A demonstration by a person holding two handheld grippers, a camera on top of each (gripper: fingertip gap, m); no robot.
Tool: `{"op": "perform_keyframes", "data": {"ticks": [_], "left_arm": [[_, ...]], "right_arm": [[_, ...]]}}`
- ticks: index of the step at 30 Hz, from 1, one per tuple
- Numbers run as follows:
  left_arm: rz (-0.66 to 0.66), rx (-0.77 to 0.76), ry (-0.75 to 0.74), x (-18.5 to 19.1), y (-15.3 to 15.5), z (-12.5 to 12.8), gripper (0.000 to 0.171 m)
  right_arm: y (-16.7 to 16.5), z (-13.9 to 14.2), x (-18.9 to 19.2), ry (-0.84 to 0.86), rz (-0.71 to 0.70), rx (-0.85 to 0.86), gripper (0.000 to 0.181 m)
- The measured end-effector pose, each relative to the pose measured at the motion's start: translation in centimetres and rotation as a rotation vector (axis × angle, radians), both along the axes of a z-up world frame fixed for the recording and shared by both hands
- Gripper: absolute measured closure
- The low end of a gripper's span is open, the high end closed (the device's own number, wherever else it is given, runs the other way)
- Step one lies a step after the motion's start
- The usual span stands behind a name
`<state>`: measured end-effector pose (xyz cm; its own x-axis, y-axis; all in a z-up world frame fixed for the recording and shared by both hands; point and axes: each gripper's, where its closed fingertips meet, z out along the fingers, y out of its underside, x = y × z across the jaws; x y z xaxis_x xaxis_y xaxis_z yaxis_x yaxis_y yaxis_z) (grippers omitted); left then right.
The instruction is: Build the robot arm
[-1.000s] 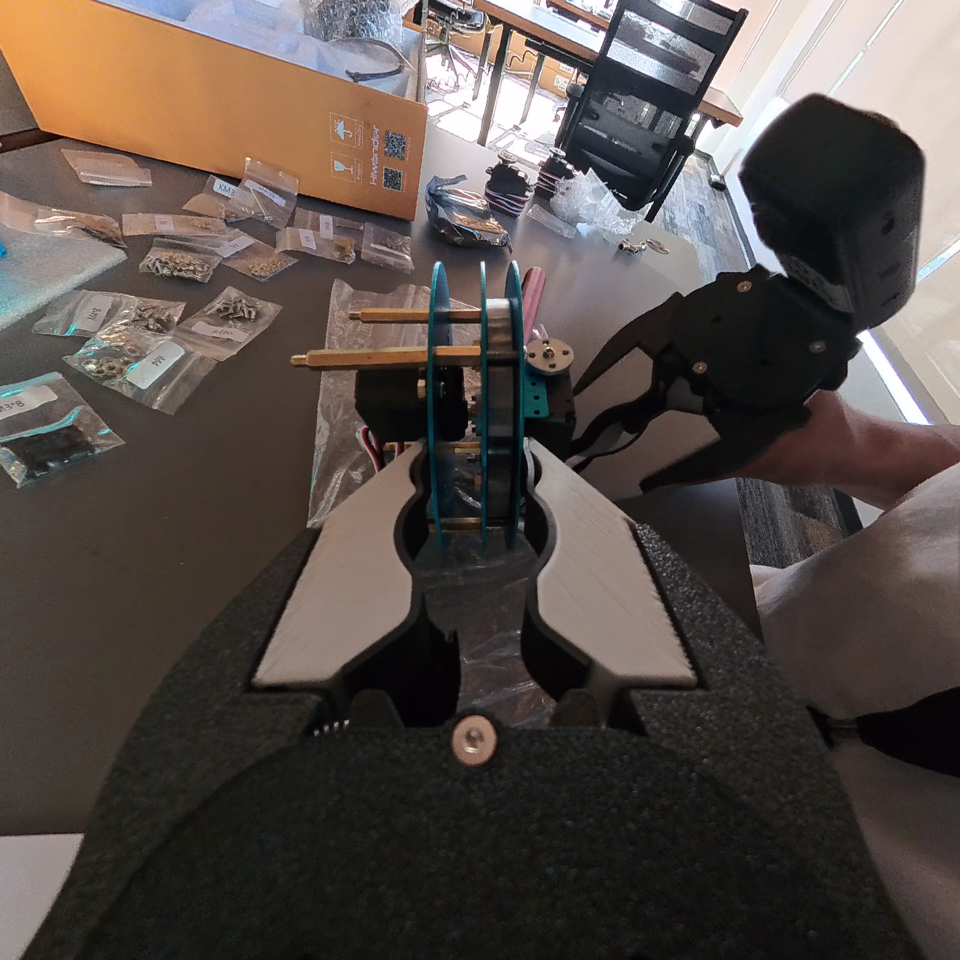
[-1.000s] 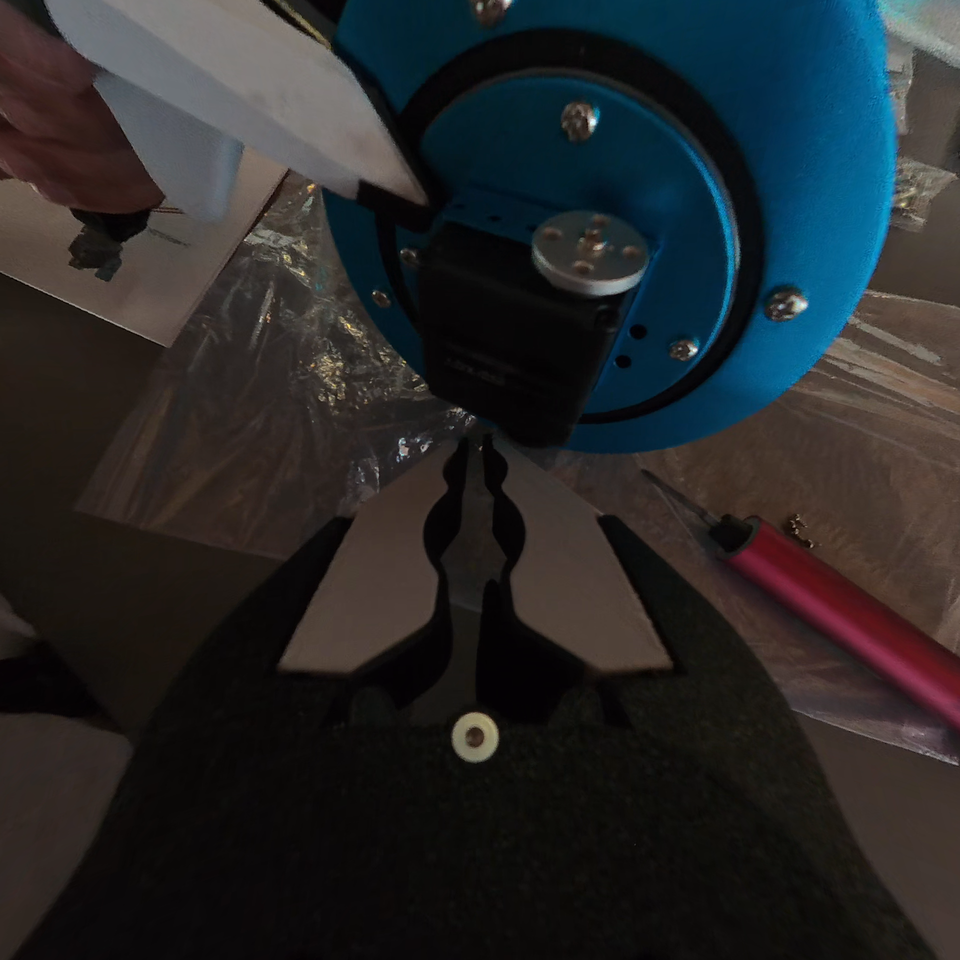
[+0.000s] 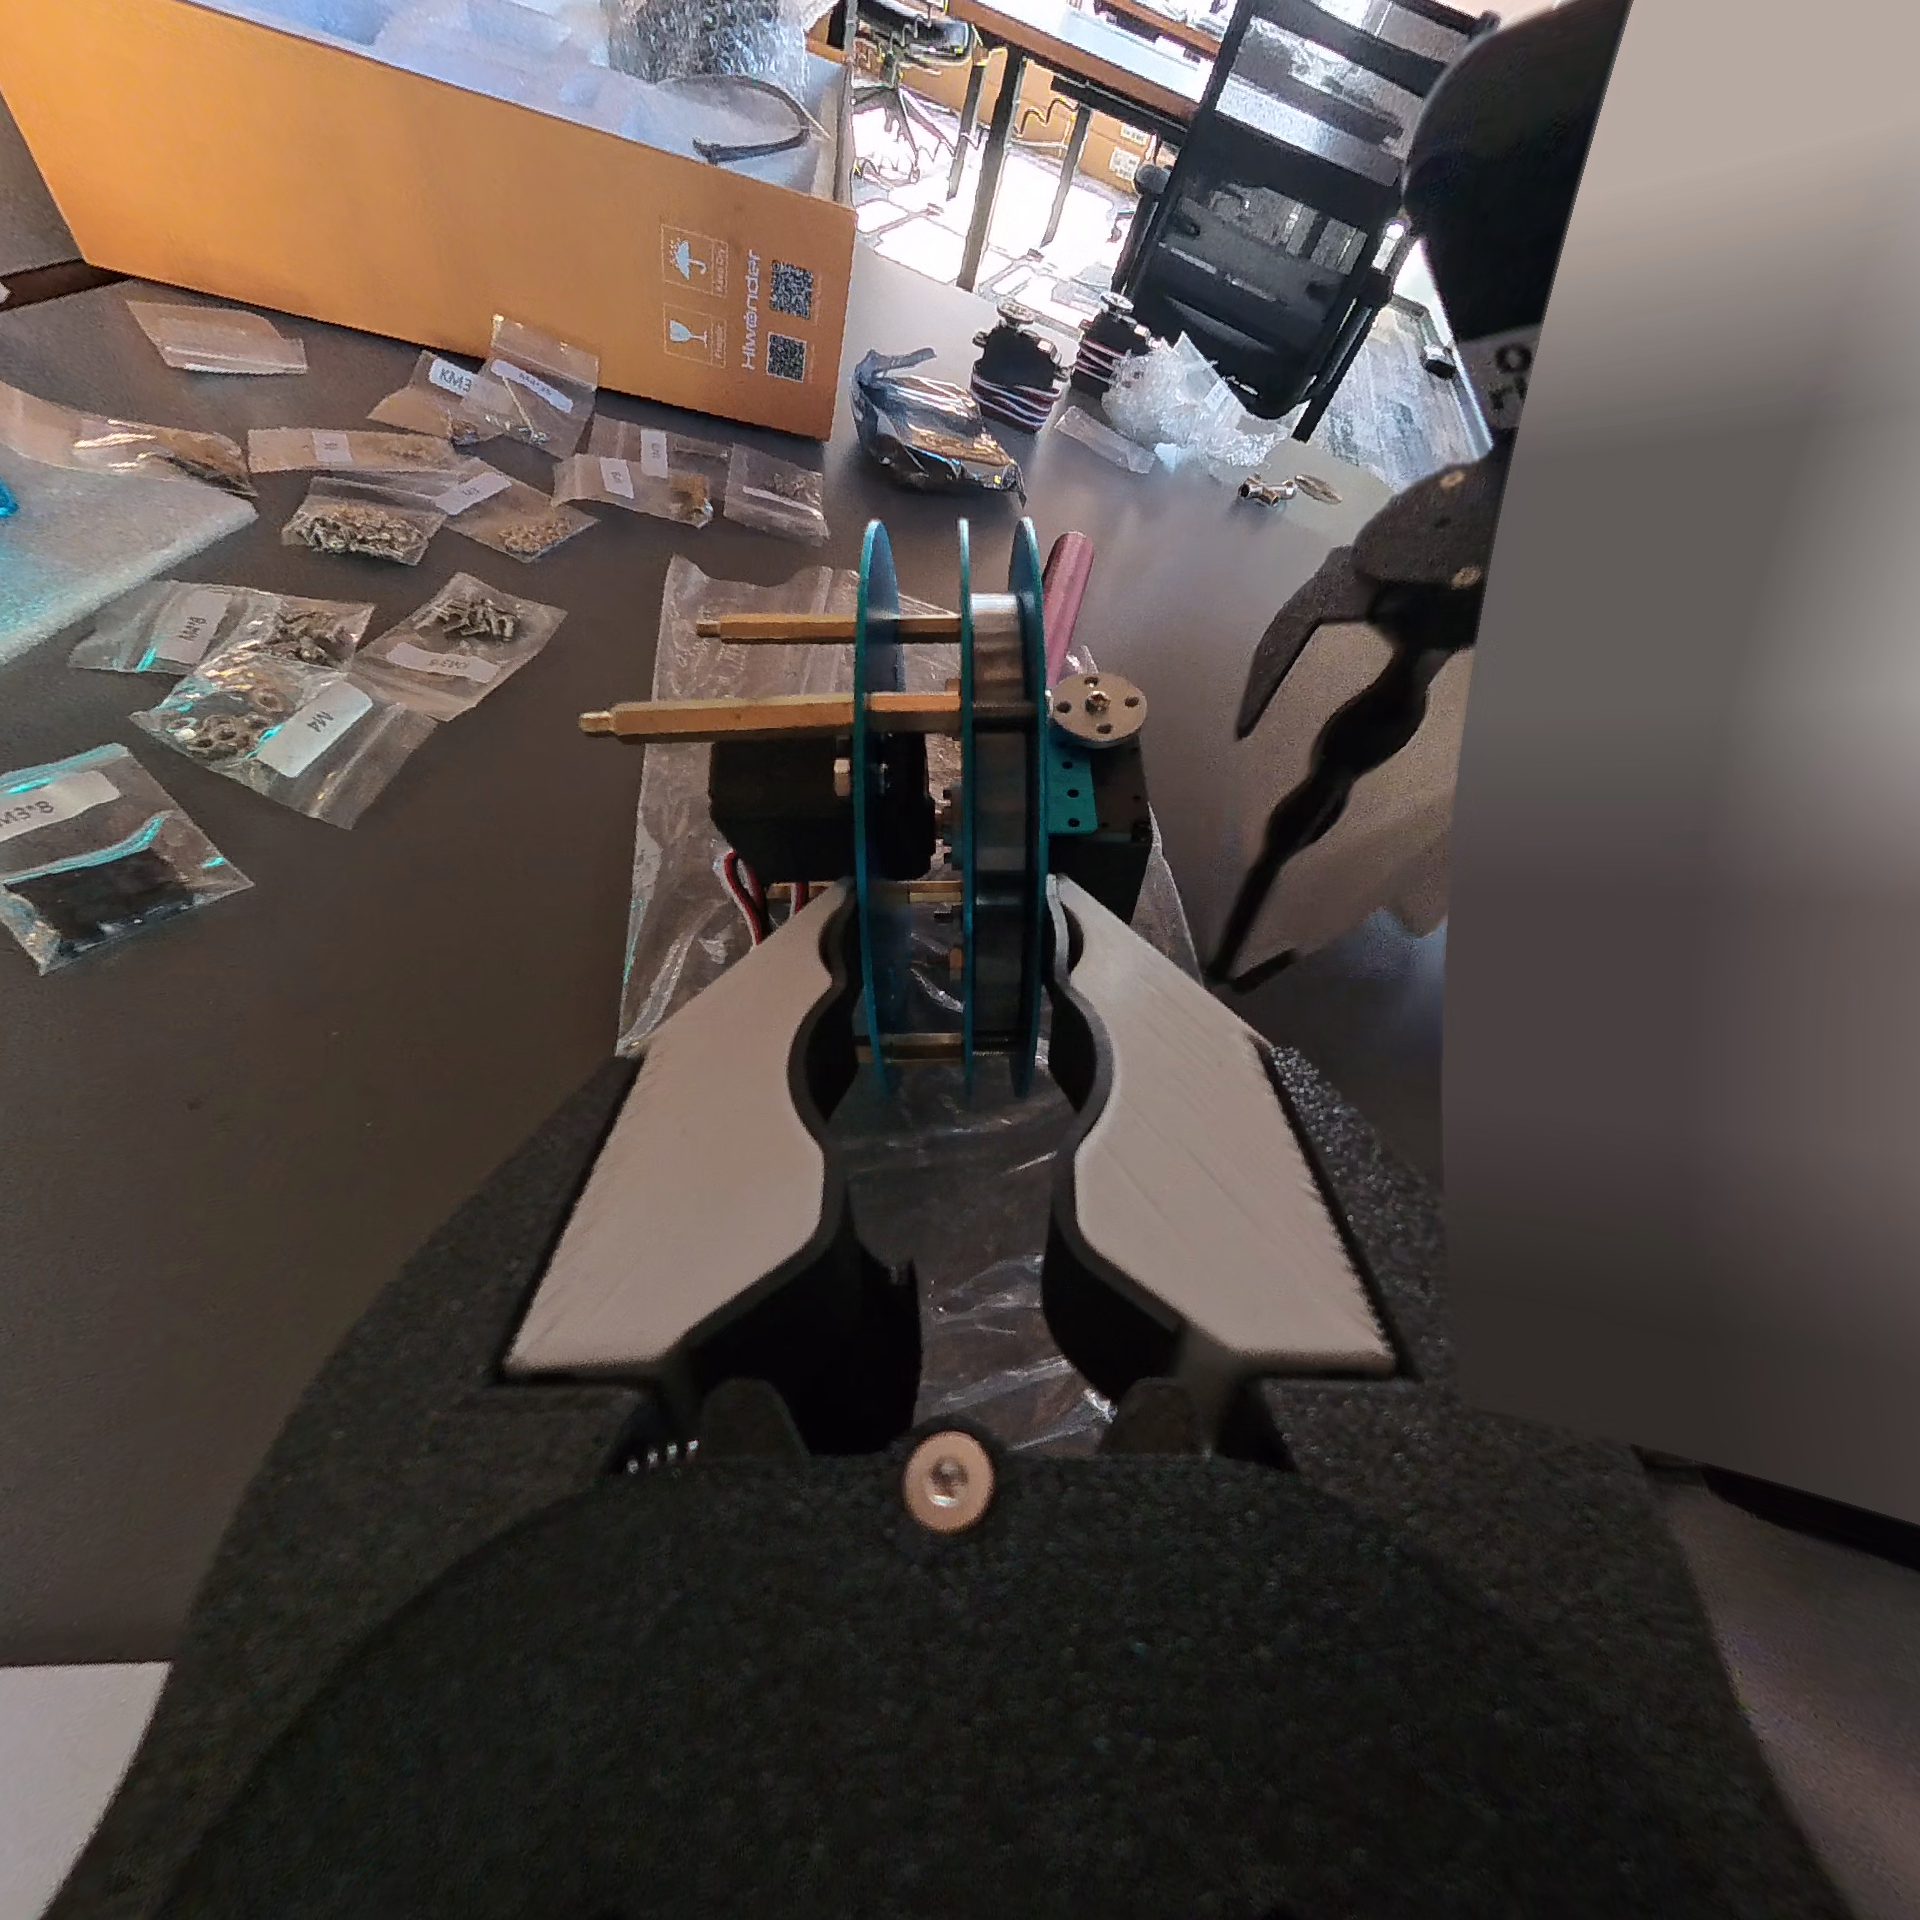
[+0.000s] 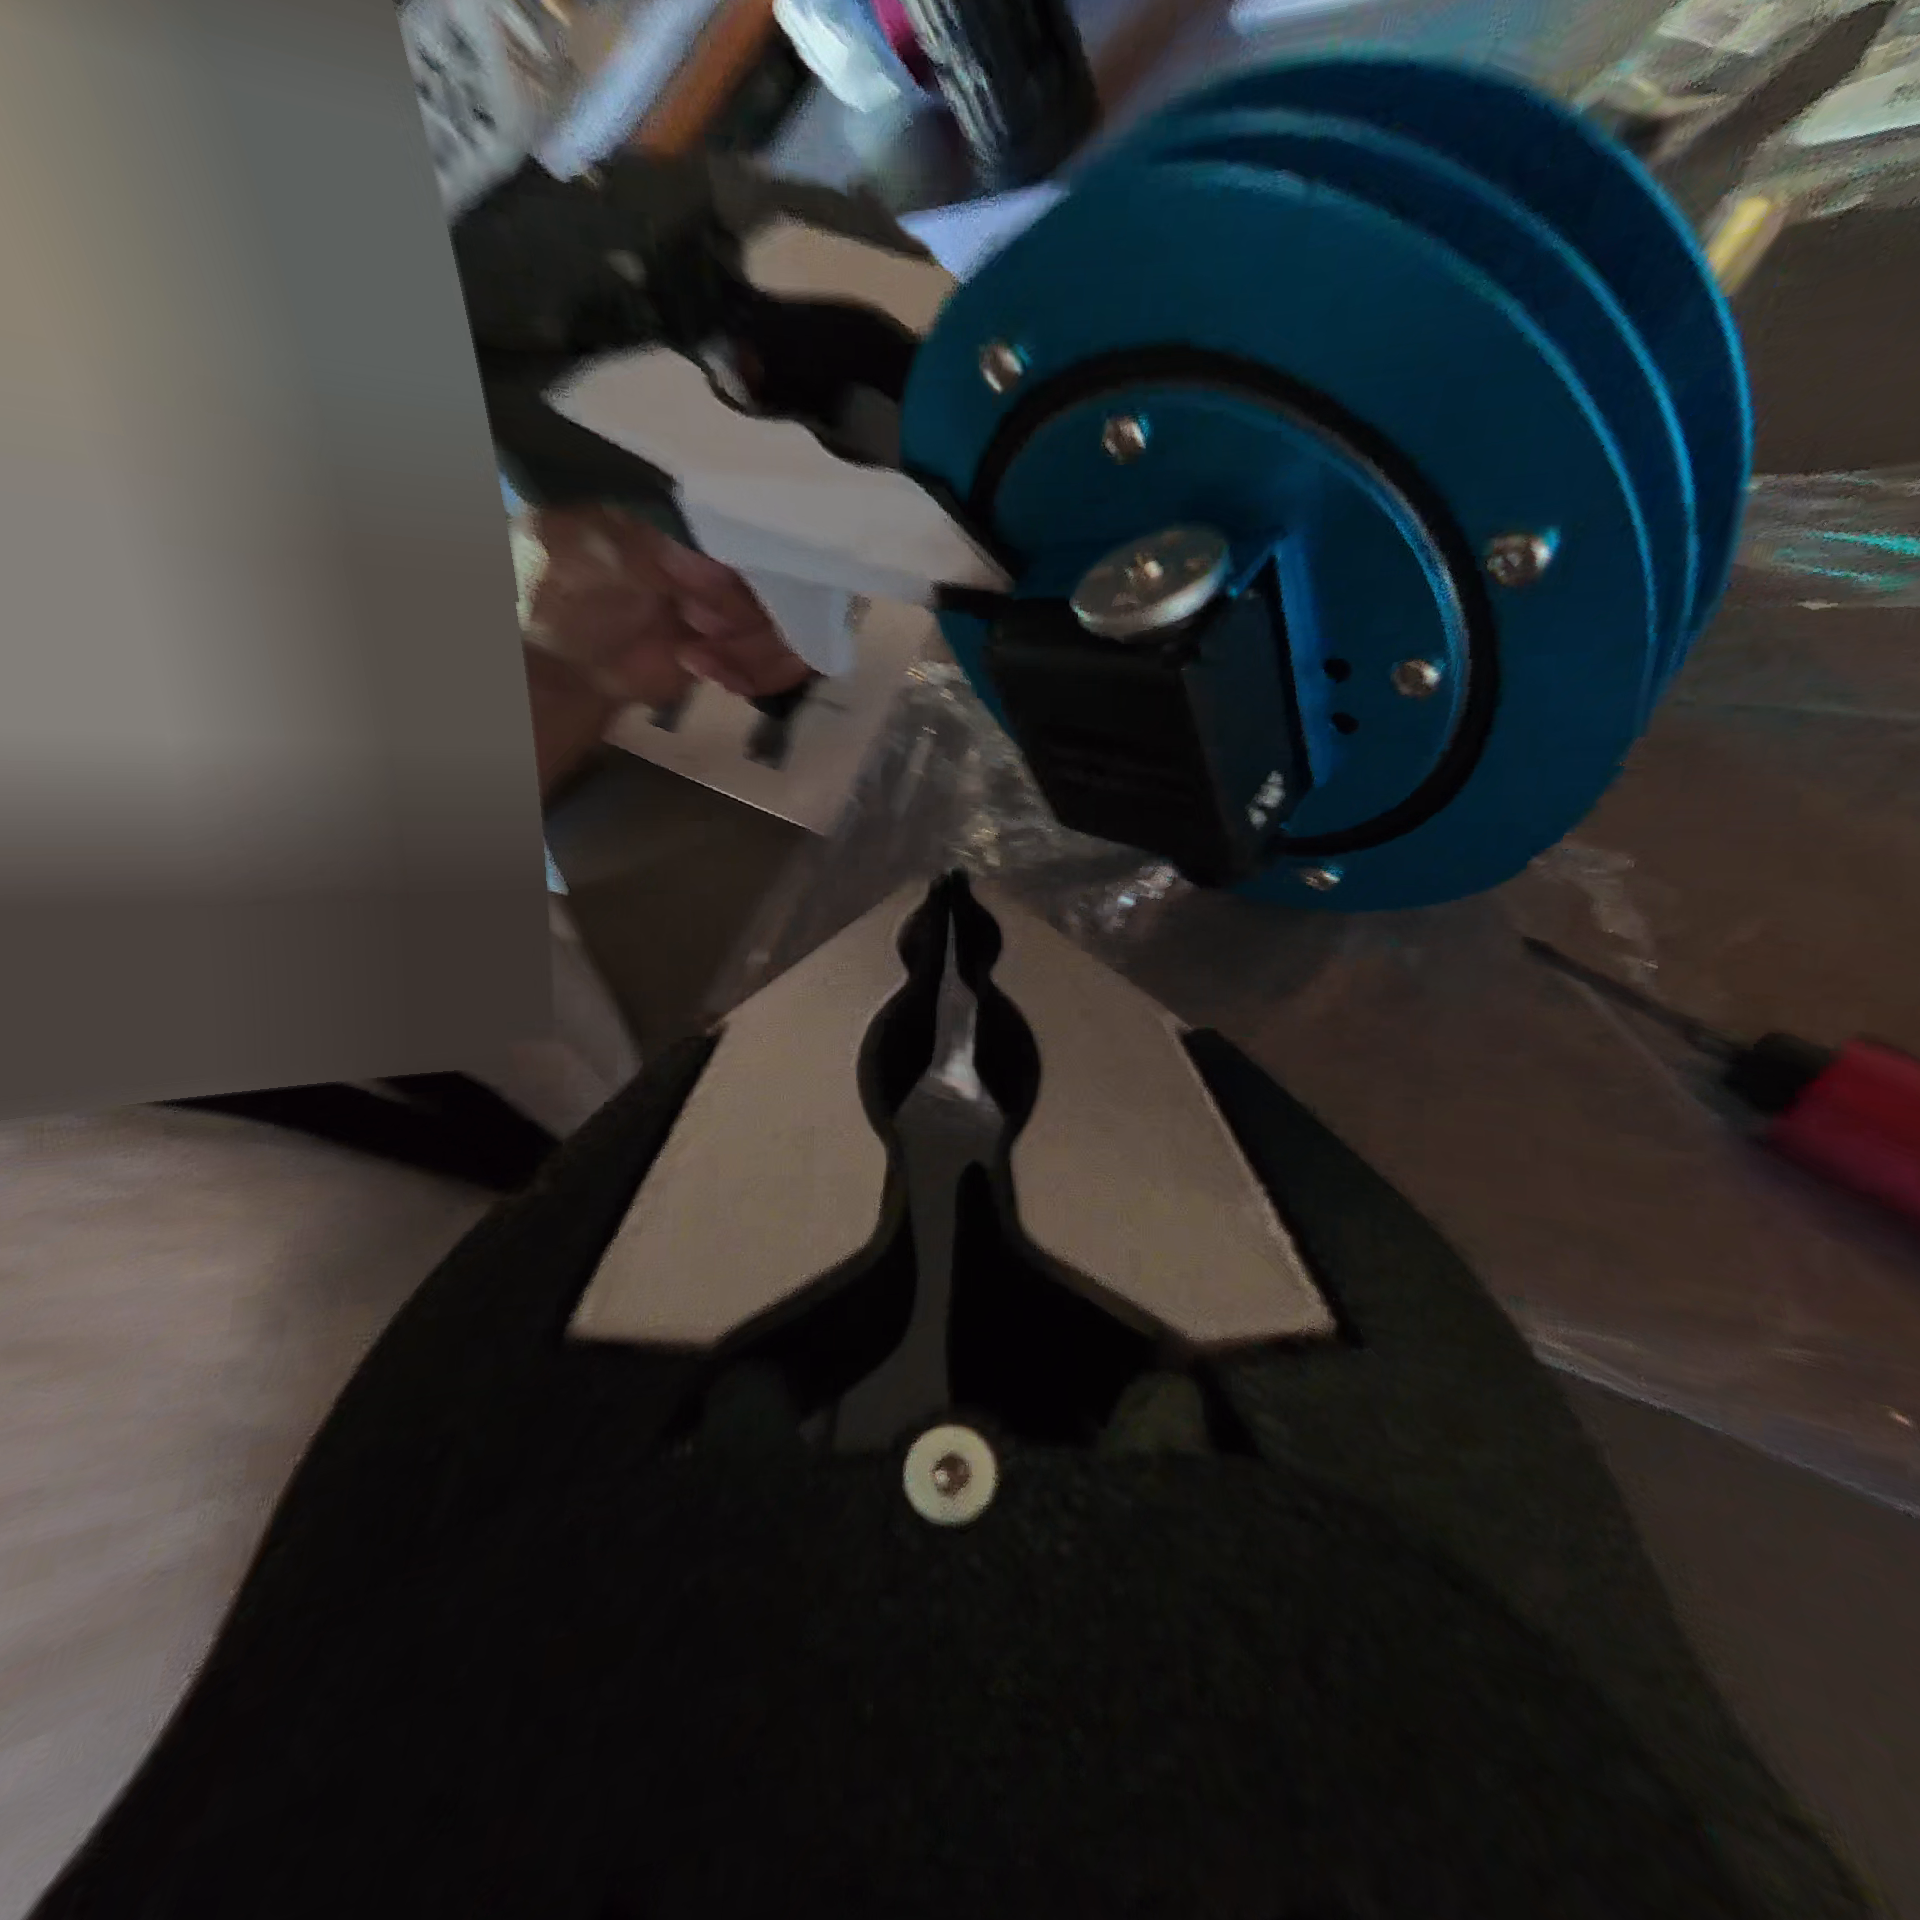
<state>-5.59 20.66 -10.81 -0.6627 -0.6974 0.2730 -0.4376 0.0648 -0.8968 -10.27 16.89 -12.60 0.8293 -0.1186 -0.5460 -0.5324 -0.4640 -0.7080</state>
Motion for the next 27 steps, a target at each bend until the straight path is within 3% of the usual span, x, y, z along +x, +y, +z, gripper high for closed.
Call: {"op": "perform_keyframes", "data": {"ticks": [1,4,9,13,19,27], "left_arm": [[0.001,0.0,-0.003,0.0,0.0,0.0,0.14],[0.003,0.014,-0.008,-0.1,-0.2,0.0,0.14],[-0.01,0.084,-0.055,-0.7,-0.5,-0.1,0.139],[-0.006,0.114,-0.087,-0.8,-0.8,-0.1,0.14],[0.013,0.155,-0.11,-0.9,-1.2,0.0,0.14],[0.029,0.159,-0.104,-0.8,-1.3,0.0,0.14]], "right_arm": [[0.0,1.3,-0.3,0.05,0.02,0.052,0.181],[-0.6,4.0,-0.9,0.097,0.117,0.076,0.181],[-0.9,6.0,0.4,-0.071,0.296,-0.096,0.181],[0.0,5.1,2.3,-0.124,0.364,-0.264,0.181],[0.2,3.4,3.0,0.031,0.317,-0.336,0.181],[0.4,2.9,3.1,-0.006,0.258,-0.374,0.181]]}}
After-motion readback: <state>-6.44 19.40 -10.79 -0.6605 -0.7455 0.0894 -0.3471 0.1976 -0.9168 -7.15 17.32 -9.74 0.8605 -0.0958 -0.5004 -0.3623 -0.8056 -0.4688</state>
